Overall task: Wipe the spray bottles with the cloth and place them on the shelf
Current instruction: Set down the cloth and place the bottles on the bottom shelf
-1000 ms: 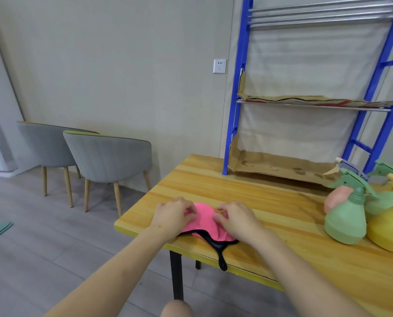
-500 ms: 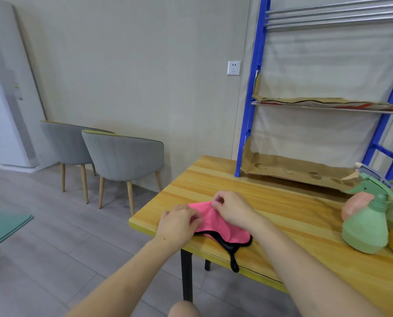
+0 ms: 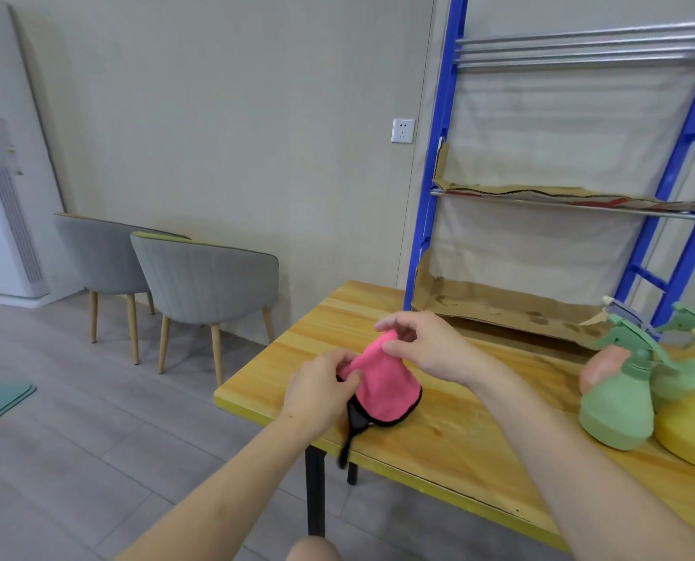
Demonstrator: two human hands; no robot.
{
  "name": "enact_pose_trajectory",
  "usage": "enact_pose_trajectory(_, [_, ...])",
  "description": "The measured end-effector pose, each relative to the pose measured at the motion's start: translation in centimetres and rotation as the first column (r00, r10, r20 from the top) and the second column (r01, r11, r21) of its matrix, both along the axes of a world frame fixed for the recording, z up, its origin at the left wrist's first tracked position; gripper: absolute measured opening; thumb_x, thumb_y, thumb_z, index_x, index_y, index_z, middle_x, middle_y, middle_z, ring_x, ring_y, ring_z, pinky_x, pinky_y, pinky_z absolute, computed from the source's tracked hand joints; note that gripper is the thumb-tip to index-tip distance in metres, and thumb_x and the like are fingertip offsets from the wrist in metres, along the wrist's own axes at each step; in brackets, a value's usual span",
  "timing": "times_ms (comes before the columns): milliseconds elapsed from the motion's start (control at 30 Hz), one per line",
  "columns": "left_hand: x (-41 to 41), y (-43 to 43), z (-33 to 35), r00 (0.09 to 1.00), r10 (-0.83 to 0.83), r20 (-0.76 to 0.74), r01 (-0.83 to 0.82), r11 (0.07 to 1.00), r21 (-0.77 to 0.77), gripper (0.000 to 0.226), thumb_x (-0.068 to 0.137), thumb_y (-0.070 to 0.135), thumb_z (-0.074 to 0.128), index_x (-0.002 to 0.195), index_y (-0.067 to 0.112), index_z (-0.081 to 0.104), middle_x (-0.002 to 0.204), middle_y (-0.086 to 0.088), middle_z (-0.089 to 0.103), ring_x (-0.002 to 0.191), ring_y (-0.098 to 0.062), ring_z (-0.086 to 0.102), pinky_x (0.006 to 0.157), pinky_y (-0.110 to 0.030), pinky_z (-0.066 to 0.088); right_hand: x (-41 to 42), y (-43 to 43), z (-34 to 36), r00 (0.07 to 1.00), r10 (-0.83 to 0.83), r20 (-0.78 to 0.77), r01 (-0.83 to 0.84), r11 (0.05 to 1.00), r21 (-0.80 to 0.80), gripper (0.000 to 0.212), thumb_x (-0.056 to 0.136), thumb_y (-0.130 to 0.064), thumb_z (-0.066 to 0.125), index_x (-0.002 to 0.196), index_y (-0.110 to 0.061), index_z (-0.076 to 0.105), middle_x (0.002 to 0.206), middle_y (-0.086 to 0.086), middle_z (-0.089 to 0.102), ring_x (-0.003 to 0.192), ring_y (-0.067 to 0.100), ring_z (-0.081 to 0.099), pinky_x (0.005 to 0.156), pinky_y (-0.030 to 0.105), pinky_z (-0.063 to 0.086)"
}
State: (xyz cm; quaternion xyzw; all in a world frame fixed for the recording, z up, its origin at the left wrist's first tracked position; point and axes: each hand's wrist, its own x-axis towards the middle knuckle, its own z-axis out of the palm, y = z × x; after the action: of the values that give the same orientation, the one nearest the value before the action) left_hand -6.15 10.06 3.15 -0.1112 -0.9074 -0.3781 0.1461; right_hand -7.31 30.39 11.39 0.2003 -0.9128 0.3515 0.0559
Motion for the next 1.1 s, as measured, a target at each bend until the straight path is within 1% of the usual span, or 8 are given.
enact_pose_trajectory(133, [-1.8,-2.1,2.0,0.999,0.021,-0.047,-0.026,0.992,-0.123,0.008,0.1,0.033,0.057,0.097,0.037,0.064,0.083,0.012,0.068,0.082,-0.014,0.066,0.075,-0.037,0.053,-0.9,-0.6,-0.3,0.991,-0.067,-0.113,0.087,0.98,0.18,0.009,0.095,-0.02,0.069,0.1,-0.022,0.077,0.089,-0.006,0.069,0.086,0.012,0.06,0.076,0.025,0.043])
enact_pose_trajectory(267, [-3.9,-4.4,4.2,0.985,0.034,-0.169,-0.062,0.984,-0.165,0.004,0.097,0.035,0.067,0.097,0.033,0.071,0.092,0.012,0.072,0.092,-0.015,0.066,0.086,-0.039,0.052,-2.4,-2.1,-1.5,0.96,-0.154,-0.235,0.178,0.98,0.088,0.009,0.099,-0.026,0.067,0.098,-0.021,0.074,0.104,-0.002,0.057,0.1,0.016,0.053,0.089,0.032,0.04])
enact_pose_trajectory(400, [-4.7,-6.3,3.6,0.96,-0.022,-0.281,-0.018,0.99,-0.142,0.01,0.092,0.023,0.075,0.094,0.033,0.075,0.091,0.022,0.067,0.091,-0.006,0.065,0.091,-0.041,0.053,-2.3,-3.0,-3.2,0.917,-0.042,-0.396,0.11,0.983,0.149,0.006,0.099,-0.022,0.066,0.099,-0.021,0.071,0.104,-0.005,0.064,0.102,0.018,0.058,0.09,0.033,0.045])
enact_pose_trajectory(567, [-3.0,-8.1,-1.8,0.971,-0.122,-0.204,0.062,0.958,-0.279,0.014,0.085,0.025,0.082,0.092,0.035,0.075,0.088,0.025,0.064,0.086,0.001,0.062,0.089,-0.041,0.054,0.5,-3.5,-7.2,0.955,0.133,-0.265,-0.031,0.934,0.357,0.016,0.102,-0.029,0.059,0.113,-0.026,0.071,0.111,-0.009,0.067,0.105,0.014,0.061,0.09,0.03,0.049])
enact_pose_trajectory(667, [-1.0,-8.8,-4.0,0.969,-0.162,-0.187,0.1,0.947,-0.304,0.016,0.084,0.036,0.081,0.099,0.037,0.075,0.1,0.026,0.067,0.097,0.004,0.063,0.098,-0.038,0.049,2.0,-3.4,-8.9,0.963,0.163,-0.216,-0.06,0.908,0.416,0.022,0.102,-0.036,0.058,0.119,-0.03,0.07,0.121,-0.011,0.069,0.112,0.012,0.061,0.095,0.032,0.05])
enact_pose_trajectory(833, [1.1,-8.9,-4.7,0.969,-0.154,-0.195,0.084,0.942,-0.325,0.021,0.086,0.044,0.078,0.105,0.038,0.075,0.112,0.026,0.068,0.11,0.005,0.06,0.107,-0.033,0.04,3.5,-3.3,-9.6,0.959,0.18,-0.217,-0.074,0.904,0.421,0.023,0.101,-0.035,0.059,0.12,-0.028,0.07,0.122,-0.011,0.069,0.113,0.011,0.059,0.095,0.031,0.05])
enact_pose_trajectory(967, [2.4,-8.1,-4.9,0.973,-0.112,-0.2,0.039,0.94,-0.339,0.04,0.09,0.07,0.052,0.11,0.044,0.074,0.118,0.029,0.064,0.114,0.009,0.055,0.111,-0.03,0.033,4.3,-3.1,-9.4,0.968,0.176,-0.177,-0.098,0.919,0.382,0.026,0.101,-0.045,0.059,0.118,-0.031,0.072,0.117,-0.016,0.067,0.109,0.005,0.056,0.095,0.029,0.049])
enact_pose_trajectory(1100, [3.5,-5.7,-4.0,0.957,-0.047,-0.286,-0.034,0.962,-0.272,0.038,0.097,0.06,0.045,0.11,0.039,0.074,0.113,0.025,0.066,0.109,0.005,0.059,0.107,-0.031,0.038,4.9,-1.3,-8.8,0.972,0.046,-0.23,0.031,0.948,0.317,0.024,0.103,-0.044,0.055,0.117,-0.034,0.071,0.117,-0.018,0.064,0.111,0.006,0.058,0.096,0.032,0.051])
